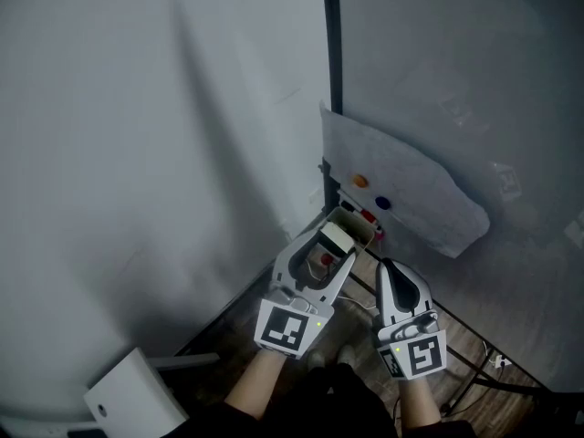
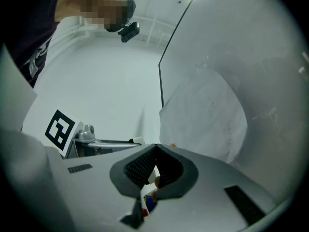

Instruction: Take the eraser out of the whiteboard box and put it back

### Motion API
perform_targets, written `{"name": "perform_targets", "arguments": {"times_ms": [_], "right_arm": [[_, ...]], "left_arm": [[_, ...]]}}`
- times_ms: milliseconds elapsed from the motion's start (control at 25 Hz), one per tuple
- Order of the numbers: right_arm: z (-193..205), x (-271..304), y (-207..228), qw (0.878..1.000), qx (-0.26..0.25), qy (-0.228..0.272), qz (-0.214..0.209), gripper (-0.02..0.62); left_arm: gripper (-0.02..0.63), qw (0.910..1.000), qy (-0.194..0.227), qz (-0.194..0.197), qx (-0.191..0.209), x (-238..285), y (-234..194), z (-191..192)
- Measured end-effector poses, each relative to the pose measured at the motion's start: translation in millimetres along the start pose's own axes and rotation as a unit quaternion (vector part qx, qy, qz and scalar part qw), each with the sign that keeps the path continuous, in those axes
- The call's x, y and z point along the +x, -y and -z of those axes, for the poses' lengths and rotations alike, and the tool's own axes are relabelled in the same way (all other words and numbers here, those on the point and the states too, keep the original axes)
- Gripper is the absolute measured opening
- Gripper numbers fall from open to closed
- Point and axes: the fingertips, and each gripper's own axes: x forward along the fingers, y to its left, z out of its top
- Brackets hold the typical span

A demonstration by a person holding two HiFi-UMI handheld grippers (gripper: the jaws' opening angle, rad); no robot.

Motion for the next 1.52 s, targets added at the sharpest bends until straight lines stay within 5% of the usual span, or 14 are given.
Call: {"name": "perform_targets", "arguments": {"times_ms": [680,1520], "right_arm": [[64,-4,1,0.998,0.024,-0.057,0.019,0.003],[64,-17,1,0.998,0.016,-0.061,0.029,0.002]], "left_arm": [[0.227,0.9975,-0.059,0.007,-0.039,26,-16,111],[0.229,0.9974,-0.059,0.015,-0.040,23,-11,111]]}}
